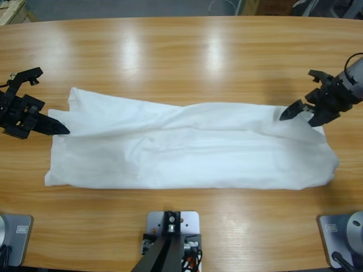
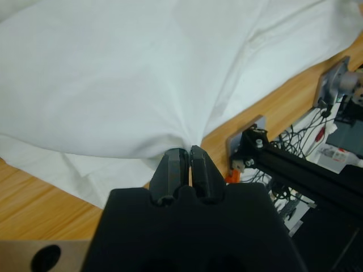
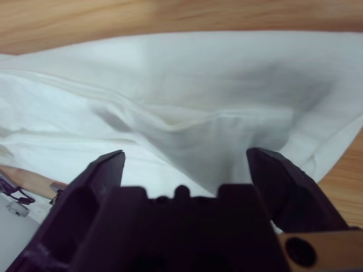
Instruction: Fold clothes
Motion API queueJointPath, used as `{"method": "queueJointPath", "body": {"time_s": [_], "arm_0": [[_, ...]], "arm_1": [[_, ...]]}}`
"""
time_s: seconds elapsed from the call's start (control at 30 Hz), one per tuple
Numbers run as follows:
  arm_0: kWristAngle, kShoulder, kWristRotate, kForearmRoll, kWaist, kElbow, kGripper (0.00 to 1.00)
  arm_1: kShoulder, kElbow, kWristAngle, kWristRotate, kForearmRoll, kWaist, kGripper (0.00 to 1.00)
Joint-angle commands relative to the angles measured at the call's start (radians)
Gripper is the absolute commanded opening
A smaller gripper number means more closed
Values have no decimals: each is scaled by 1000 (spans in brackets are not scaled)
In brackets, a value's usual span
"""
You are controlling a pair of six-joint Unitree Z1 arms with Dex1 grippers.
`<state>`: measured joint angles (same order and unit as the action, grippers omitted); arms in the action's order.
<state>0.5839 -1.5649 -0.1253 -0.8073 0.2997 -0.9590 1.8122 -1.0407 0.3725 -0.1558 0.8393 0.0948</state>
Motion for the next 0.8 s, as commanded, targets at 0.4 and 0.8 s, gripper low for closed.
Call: {"method": "queueJointPath", "body": {"time_s": [0.4,0.8], "arm_0": [[11,-19,7,-17,-38,8,0],[-3,-136,19,-99,-98,-39,0]], "arm_1": [[-31,-81,-70,2,255,11,0],[-59,-99,30,-40,377,81,141]]}}
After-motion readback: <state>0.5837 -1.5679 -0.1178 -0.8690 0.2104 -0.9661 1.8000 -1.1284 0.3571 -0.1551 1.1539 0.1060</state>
